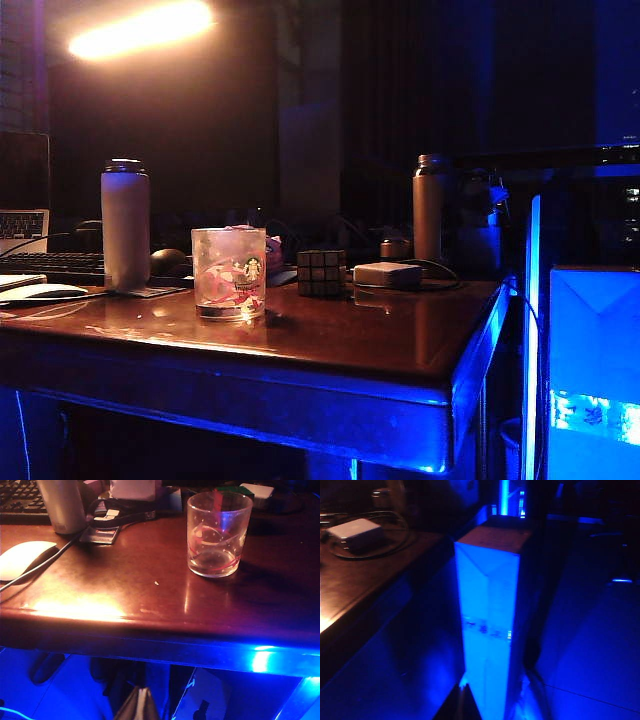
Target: Stack the Rubik's Cube on top of the glass cup.
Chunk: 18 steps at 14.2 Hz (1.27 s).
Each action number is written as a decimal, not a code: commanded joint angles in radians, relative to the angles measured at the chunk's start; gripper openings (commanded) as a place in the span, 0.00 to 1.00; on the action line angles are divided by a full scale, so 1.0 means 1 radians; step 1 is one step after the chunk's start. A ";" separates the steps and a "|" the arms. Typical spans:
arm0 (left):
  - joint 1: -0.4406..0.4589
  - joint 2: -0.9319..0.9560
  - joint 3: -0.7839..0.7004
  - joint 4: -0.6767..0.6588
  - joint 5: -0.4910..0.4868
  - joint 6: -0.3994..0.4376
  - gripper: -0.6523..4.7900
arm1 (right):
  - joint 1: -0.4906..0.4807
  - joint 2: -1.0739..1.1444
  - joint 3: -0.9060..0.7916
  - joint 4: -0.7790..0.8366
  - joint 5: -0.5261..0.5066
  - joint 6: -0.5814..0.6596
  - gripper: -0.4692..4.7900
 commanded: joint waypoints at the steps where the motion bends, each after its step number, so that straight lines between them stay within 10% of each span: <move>1: 0.000 0.000 -0.003 -0.014 0.013 0.003 0.11 | 0.000 -0.001 -0.003 -0.009 -0.005 0.004 0.08; 6: 0.000 0.000 -0.002 0.027 0.008 -0.007 0.11 | 0.000 -0.001 -0.003 -0.004 -0.002 0.055 0.08; 9: 0.000 0.002 0.049 0.229 -0.077 -0.219 0.11 | 0.000 -0.001 -0.002 0.005 -0.001 0.143 0.08; 14: 0.001 0.190 0.414 0.146 -0.193 -0.195 0.11 | 0.000 0.001 0.069 0.034 -0.002 0.161 0.08; 18: 0.000 0.677 0.945 -0.184 0.042 -0.080 0.11 | 0.000 0.156 0.232 0.074 0.000 0.151 0.08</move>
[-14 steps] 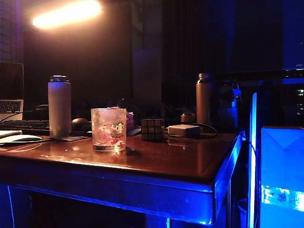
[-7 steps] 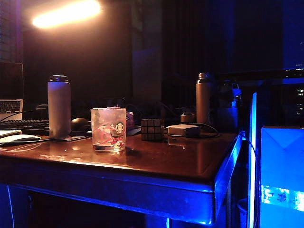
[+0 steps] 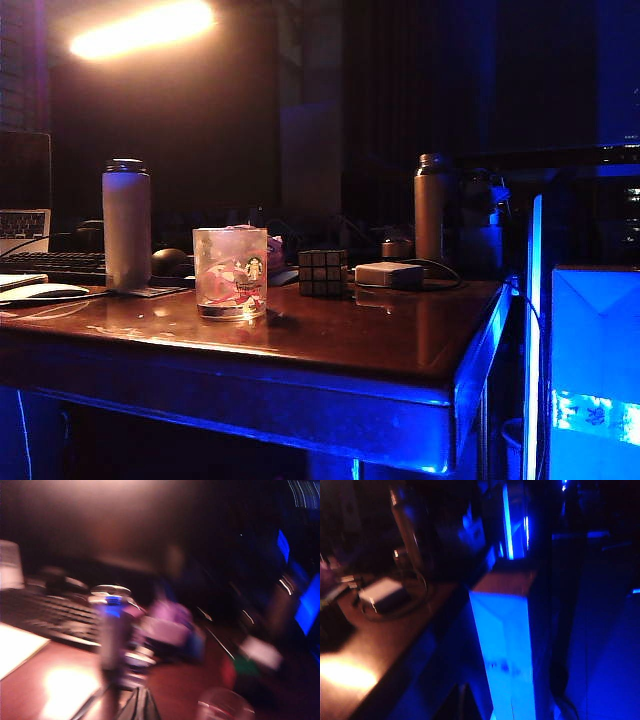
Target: Stack the Rubik's Cube on top of the glass cup.
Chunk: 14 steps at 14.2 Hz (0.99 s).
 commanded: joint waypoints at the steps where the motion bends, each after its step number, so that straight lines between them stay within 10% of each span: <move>1: 0.000 0.284 0.340 -0.299 0.234 0.108 0.11 | 0.000 0.184 0.130 0.079 -0.001 -0.013 0.08; 5: -0.001 0.568 0.735 -0.758 0.370 0.210 0.11 | 0.001 0.623 0.424 0.141 -0.149 -0.057 0.08; 10: -0.001 0.596 0.773 -0.780 0.439 0.208 0.11 | 0.114 1.201 0.891 0.123 -0.397 -0.067 0.08; 14: -0.001 0.596 0.774 -0.780 0.440 0.208 0.11 | 0.308 1.577 1.172 0.200 -0.333 -0.195 0.08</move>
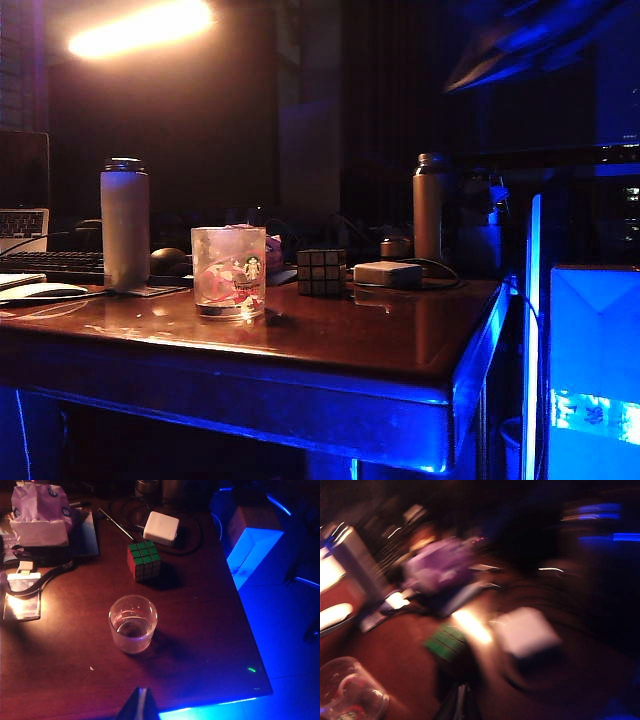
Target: Stack the Rubik's Cube on top of the glass cup.
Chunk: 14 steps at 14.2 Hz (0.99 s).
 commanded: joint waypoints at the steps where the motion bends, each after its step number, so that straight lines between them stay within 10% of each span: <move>1: 0.000 -0.003 0.006 0.008 0.008 0.003 0.11 | 0.090 0.207 0.156 0.067 0.065 -0.094 0.08; 9: 0.000 -0.003 0.005 0.009 0.012 -0.012 0.11 | 0.174 0.721 0.581 0.067 0.141 -0.130 0.08; 10: 0.000 -0.003 0.005 0.009 0.012 -0.012 0.11 | 0.181 0.758 0.614 0.048 0.141 -0.189 0.27; 11: 0.000 -0.003 0.005 0.010 0.012 -0.012 0.11 | 0.190 0.772 0.617 0.043 0.142 -0.269 0.94; 14: 0.000 -0.002 0.005 0.012 0.012 -0.012 0.11 | 0.209 0.783 0.617 0.026 0.134 -0.468 1.00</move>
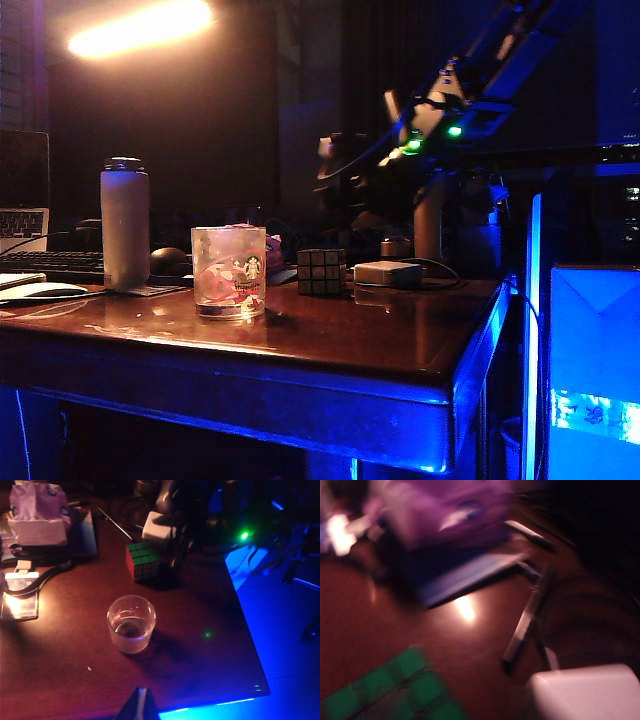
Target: Stack the Rubik's Cube on top of the glass cup.
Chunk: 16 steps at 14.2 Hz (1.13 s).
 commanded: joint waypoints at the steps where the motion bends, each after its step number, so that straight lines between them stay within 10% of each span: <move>1: 0.000 0.000 0.005 0.013 0.007 -0.004 0.11 | 0.010 -0.003 0.006 0.007 -0.026 -0.154 1.00; 16: 0.000 0.001 0.004 0.005 0.007 -0.003 0.11 | 0.008 0.092 0.040 -0.008 -0.141 -0.141 1.00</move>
